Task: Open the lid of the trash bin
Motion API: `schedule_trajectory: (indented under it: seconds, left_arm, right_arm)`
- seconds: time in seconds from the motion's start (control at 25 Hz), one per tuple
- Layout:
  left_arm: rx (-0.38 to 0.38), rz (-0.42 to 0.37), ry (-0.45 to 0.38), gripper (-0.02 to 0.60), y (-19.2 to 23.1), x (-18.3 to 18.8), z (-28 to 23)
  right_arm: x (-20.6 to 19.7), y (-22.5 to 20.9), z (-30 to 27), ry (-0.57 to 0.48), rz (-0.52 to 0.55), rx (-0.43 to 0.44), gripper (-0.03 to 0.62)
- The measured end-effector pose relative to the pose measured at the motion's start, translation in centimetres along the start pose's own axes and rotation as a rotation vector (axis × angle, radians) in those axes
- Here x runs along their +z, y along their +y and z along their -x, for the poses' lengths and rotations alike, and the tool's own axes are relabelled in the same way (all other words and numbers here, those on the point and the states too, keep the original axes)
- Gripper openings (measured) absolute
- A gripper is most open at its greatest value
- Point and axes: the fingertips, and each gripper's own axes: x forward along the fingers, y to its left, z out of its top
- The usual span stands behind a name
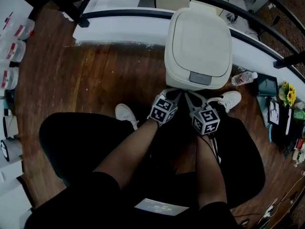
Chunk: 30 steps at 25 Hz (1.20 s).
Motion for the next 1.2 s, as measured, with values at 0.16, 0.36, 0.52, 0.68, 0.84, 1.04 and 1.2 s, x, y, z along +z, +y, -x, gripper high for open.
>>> schedule_trajectory:
  seconds: [0.16, 0.36, 0.52, 0.68, 0.84, 1.04, 1.2]
  left_arm:
    - [0.008, -0.002, 0.02, 0.037, 0.9, -1.5, -1.2]
    - [0.014, 0.014, 0.045, 0.037, 1.4, -3.3, -3.3]
    - [0.026, 0.027, 0.057, 0.038, 2.1, -4.3, -5.3]
    - [0.039, 0.032, 0.072, 0.038, 2.7, -4.6, -6.9]
    - [0.063, 0.055, 0.088, 0.038, 3.5, -5.4, -8.5]
    - [0.075, 0.049, 0.105, 0.038, 4.1, -6.1, -10.1]
    - [0.074, 0.059, 0.111, 0.037, 4.1, -6.6, -10.8]
  right_arm:
    - [-1.1, -0.6, -0.5, 0.012, -0.02, -0.021, 0.015]
    - [-2.2, -1.9, -0.9, 0.021, -0.05, -0.039, 0.015]
    - [-3.4, -2.9, -1.3, 0.025, -0.081, -0.048, 0.015]
    - [-4.1, -3.8, -1.7, 0.024, -0.114, -0.063, 0.015]
    - [-4.5, -4.7, -1.9, 0.024, -0.146, -0.072, 0.015]
    - [-6.0, -5.0, -2.2, 0.056, -0.16, -0.056, 0.015]
    - [-5.9, -5.3, -2.5, 0.055, -0.159, -0.051, 0.015]
